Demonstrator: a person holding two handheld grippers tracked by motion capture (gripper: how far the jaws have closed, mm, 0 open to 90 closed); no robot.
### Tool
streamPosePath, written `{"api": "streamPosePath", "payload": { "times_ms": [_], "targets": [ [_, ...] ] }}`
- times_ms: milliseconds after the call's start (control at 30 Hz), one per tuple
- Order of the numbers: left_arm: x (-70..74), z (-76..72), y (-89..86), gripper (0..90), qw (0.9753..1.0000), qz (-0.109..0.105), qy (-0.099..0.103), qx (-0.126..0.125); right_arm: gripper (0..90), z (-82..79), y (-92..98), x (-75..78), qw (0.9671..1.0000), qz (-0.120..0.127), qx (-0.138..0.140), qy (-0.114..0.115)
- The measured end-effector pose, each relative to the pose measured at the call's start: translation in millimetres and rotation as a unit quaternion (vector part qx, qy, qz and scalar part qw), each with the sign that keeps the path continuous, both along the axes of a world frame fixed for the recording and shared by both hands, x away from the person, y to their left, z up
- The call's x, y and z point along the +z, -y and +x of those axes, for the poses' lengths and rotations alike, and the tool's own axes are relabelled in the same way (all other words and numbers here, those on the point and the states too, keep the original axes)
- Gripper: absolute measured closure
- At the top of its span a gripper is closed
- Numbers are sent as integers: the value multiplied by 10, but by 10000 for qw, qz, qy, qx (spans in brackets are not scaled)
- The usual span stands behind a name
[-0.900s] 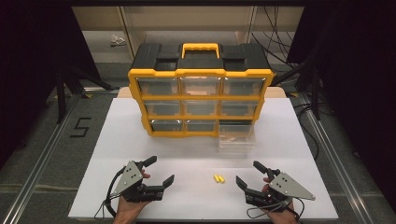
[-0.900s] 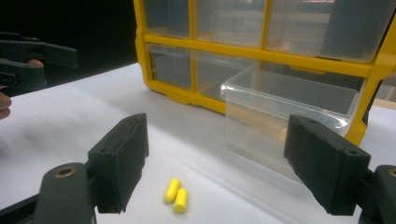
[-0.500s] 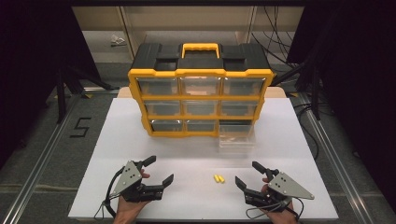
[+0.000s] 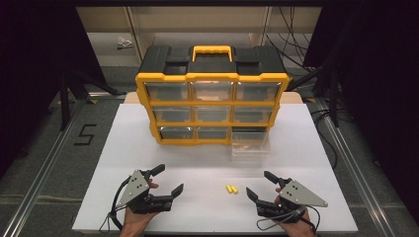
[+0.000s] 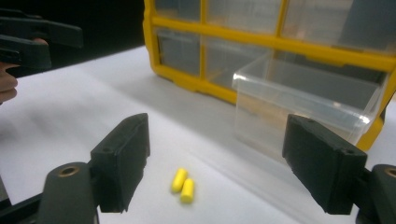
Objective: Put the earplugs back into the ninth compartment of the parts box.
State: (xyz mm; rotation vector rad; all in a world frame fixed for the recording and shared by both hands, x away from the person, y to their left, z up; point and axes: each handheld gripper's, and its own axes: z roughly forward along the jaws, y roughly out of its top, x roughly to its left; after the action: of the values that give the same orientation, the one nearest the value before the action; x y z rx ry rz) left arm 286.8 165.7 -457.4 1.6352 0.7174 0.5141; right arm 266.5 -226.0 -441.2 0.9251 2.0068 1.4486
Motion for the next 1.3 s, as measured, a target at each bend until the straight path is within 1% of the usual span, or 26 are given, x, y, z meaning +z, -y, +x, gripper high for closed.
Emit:
{"api": "streamPosePath", "payload": {
  "times_ms": [33, 133, 233, 267, 300, 333, 367, 467, 567, 600, 633, 667, 700, 767, 800, 833, 867, 933, 1133, 1167, 1200, 1233, 1267, 1300],
  "targets": [
    [0, 0, 0, 129, 10000, 0, 0, 0, 248, 21, -4, 14, 9999, -72, 44, -116],
    [-1, 3, 5, 130, 10000, -5, 13, 4, 267, 62, -11, 38, 9989, -230, 158, -365],
    [-1, 7, 4, 130, 10000, -13, 8, 2, 277, 108, -35, 64, 9974, -423, 256, -529],
    [-1, 7, 4, 130, 10000, -13, 8, 2, 277, 108, -35, 64, 9974, -423, 256, -529],
    [-1, 6, 5, 130, 10000, -21, 14, 2, 287, 144, -62, 92, 9963, -537, 301, -605],
    [-1, 4, 6, 130, 10000, -28, 11, 7, 287, 144, -62, 92, 9963, -537, 301, -605],
    [-2, 3, 7, 131, 10000, -25, 12, 5, 293, 174, -86, 119, 9951, -644, 342, -671],
    [-2, 2, 8, 132, 10000, -11, 17, 2, 307, 215, -120, 148, 9937, -767, 375, -726],
    [-2, 4, 7, 133, 10000, 16, 42, -3, 332, 269, -160, 167, 9922, -842, 404, -823],
    [-2, 4, 7, 133, 10000, 16, 42, -3, 332, 269, -160, 167, 9922, -842, 404, -823],
    [0, 3, 7, 133, 10000, 27, 49, -5, 348, 300, -189, 166, 9910, -895, 419, -905],
    [0, 3, 7, 133, 10000, 27, 49, -5, 348, 300, -189, 166, 9910, -895, 419, -905],
    [-2, 3, 10, 133, 10000, 37, 52, -13, 365, 335, -220, 152, 9891, -967, 445, -1014],
    [-3, 1, 13, 133, 10000, 50, 63, -10, 377, 364, -250, 133, 9872, -1026, 464, -1129],
    [-2, 1, 14, 133, 10000, 56, 76, -12, 377, 364, -250, 133, 9872, -1026, 464, -1129],
    [-1, 1, 15, 133, 10000, 54, 78, -16, 383, 380, -269, 118, 9859, -1061, 483, -1197],
    [-1, -1, 15, 133, 9999, 57, 84, -14, 401, 403, -303, 88, 9834, -1151, 521, -1300],
    [-1, 0, 15, 133, 10000, 49, 85, -16, 416, 427, -334, 56, 9807, -1257, 565, -1390],
    [0, -3, 22, 133, 9999, 47, 94, -50, 447, 498, -401, -9, 9738, -1414, 635, -1661],
    [0, -3, 22, 133, 9999, 47, 94, -50, 447, 498, -401, -9, 9738, -1414, 635, -1661],
    [0, -4, 25, 133, 9999, 42, 89, -61, 452, 521, -430, -36, 9708, -1503, 658, -1750],
    [0, -4, 25, 133, 9999, 42, 89, -61, 456, 532, -443, -52, 9694, -1544, 678, -1785],
    [0, -4, 25, 133, 9999, 44, 89, -63, 456, 532, -443, -52, 9694, -1544, 678, -1785],
    [0, -4, 26, 133, 9999, 38, 87, -67, 470, 555, -467, -82, 9668, -1618, 688, -1855]
  ]
}}
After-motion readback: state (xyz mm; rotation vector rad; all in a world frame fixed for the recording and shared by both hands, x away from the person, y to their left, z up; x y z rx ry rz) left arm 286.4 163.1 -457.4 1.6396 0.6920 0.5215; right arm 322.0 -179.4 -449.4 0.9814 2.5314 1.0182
